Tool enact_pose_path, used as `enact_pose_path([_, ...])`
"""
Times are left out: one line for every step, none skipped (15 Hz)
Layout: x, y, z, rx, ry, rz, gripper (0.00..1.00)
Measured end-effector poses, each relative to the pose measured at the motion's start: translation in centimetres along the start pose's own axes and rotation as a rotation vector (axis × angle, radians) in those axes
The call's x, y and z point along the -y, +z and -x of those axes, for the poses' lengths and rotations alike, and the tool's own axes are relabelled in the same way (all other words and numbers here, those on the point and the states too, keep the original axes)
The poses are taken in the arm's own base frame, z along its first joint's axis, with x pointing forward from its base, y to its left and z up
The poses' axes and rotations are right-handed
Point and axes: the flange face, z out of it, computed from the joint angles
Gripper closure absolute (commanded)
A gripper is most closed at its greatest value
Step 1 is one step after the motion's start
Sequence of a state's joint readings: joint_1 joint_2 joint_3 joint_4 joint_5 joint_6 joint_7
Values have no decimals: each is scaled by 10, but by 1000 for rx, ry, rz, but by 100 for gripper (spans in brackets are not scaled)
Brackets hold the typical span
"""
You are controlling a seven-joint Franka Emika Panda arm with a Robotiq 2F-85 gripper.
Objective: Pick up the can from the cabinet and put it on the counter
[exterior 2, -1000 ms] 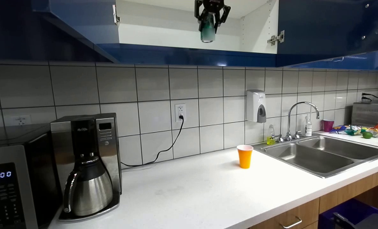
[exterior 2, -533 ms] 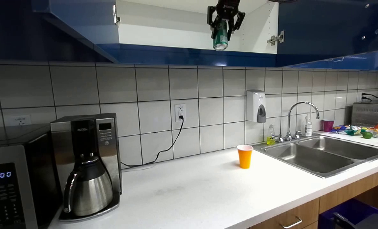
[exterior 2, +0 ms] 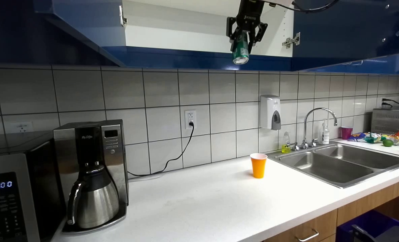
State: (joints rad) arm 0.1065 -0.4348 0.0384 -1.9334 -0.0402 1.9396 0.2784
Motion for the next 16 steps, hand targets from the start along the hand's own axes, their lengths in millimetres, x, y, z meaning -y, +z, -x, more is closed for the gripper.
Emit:
enact_pose_path([-1,5,4,5,-4,-1,62])
enact_pose_path([-3,11,9,10,-8,-1,62])
enact_pose_path([-4,18,13,16,-12,-1,62])
enact_pose_path([-5,24,16,22,-16,1,62])
enact_pose_path([-6,31,20,27,-19,1,62])
enact_pose_path([-7,38,23,33,-21,2,62])
enact_pose_path([-8,44,25,36,-22,1,62])
enact_pose_path([-9,50,28,36,-23,0,62])
enact_pose_path([-10,56,30,38,-24,0,62])
enact_pose_path([-10,62,32,40,-26,0,62])
enact_pose_path([-11,69,35,43,-28,-1,62])
enact_pose_path([-11,76,38,46,-29,-2,62])
enact_pose_path([-11,83,40,47,-30,-2,62])
enact_pose_path([-12,89,43,50,-32,-3,62])
enact_pose_path([-12,95,46,51,-33,-3,62])
enact_pose_path([-13,101,48,50,-35,-3,62])
